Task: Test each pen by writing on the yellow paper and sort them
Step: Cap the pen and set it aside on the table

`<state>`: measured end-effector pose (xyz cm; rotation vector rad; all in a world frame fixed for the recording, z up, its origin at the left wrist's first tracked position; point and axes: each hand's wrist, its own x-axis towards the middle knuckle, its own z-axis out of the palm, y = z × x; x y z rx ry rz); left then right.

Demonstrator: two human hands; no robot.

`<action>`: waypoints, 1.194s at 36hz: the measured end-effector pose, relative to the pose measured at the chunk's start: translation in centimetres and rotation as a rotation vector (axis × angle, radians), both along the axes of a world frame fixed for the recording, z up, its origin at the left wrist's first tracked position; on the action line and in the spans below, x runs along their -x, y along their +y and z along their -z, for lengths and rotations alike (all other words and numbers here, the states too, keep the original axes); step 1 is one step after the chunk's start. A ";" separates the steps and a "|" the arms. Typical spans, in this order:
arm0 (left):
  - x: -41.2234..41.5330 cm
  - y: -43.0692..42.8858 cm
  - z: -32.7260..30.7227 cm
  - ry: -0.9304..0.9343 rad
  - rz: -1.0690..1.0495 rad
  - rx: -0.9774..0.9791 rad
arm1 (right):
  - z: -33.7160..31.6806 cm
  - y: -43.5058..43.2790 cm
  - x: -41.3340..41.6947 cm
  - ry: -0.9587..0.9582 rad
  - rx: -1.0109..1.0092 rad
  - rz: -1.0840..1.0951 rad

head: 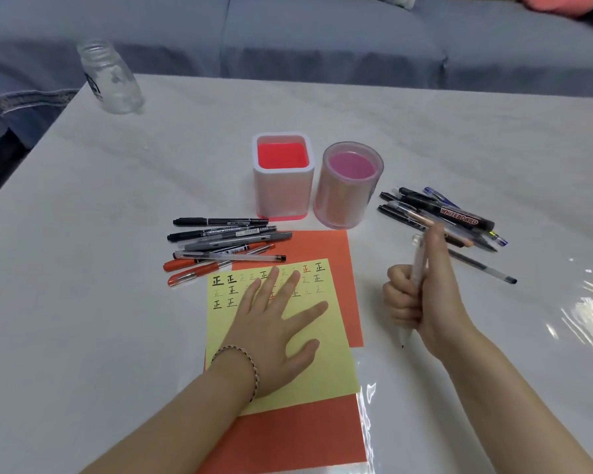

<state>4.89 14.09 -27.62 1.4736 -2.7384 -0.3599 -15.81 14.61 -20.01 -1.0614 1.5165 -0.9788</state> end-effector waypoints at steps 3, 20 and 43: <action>0.1 0.0 -0.3 0.006 -0.019 -0.055 | 0.0 -0.2 -0.3 0.050 -0.056 -0.051; 0.6 -0.5 -2.4 0.218 -0.048 0.062 | 0.7 1.2 0.4 0.630 0.026 -0.352; -4.2 -6.4 -4.9 0.107 -0.497 0.323 | 5.2 -4.6 8.1 1.186 -0.044 0.065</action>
